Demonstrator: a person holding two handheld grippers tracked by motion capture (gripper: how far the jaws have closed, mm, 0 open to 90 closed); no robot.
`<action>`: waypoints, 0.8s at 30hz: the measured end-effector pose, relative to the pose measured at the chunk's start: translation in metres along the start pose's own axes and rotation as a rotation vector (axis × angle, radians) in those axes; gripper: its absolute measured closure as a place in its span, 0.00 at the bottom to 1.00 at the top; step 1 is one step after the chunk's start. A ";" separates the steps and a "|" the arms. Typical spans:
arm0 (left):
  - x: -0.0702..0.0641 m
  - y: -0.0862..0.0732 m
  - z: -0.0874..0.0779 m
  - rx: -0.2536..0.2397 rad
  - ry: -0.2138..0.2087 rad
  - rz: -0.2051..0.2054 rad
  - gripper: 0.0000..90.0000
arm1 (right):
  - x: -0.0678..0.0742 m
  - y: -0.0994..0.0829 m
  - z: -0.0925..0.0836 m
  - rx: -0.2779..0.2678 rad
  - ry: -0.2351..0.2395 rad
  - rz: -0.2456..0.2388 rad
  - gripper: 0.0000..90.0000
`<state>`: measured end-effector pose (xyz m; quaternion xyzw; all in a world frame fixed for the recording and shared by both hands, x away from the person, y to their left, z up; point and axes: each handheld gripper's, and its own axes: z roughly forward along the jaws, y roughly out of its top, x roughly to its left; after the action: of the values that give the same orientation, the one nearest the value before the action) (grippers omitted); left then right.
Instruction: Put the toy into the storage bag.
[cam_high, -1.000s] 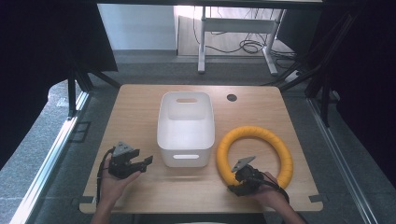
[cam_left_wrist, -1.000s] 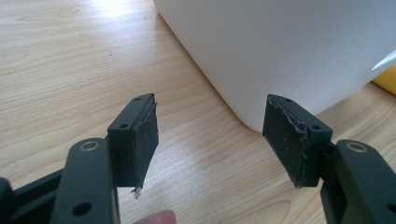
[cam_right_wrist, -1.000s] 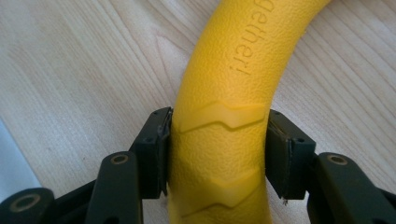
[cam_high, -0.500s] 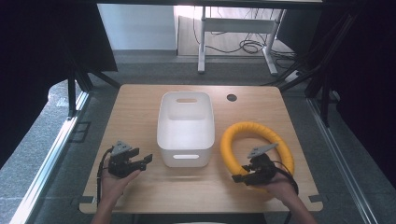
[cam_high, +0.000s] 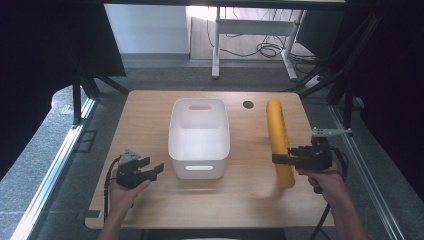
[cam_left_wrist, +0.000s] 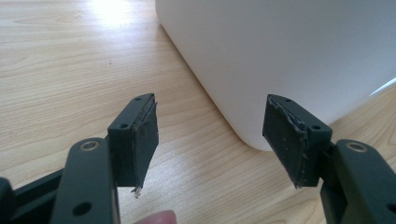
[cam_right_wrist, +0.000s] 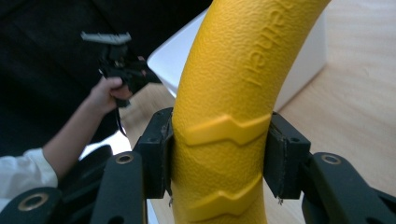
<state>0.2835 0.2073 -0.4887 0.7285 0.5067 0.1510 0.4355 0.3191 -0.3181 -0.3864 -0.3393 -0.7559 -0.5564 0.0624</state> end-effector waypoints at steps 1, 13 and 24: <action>0.000 0.000 0.001 0.001 -0.002 0.001 0.40 | 0.000 0.002 -0.001 -0.007 0.000 -0.002 0.56; 0.001 0.000 -0.001 -0.011 0.000 -0.005 0.40 | 0.012 0.036 0.001 -0.017 -0.053 -0.051 0.56; -0.001 0.000 0.002 -0.001 -0.002 -0.003 0.40 | 0.044 0.091 0.002 -0.075 0.007 -0.137 0.56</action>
<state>0.2844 0.2056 -0.4899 0.7279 0.5072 0.1498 0.4365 0.3391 -0.2837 -0.2939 -0.2869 -0.7557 -0.5885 0.0142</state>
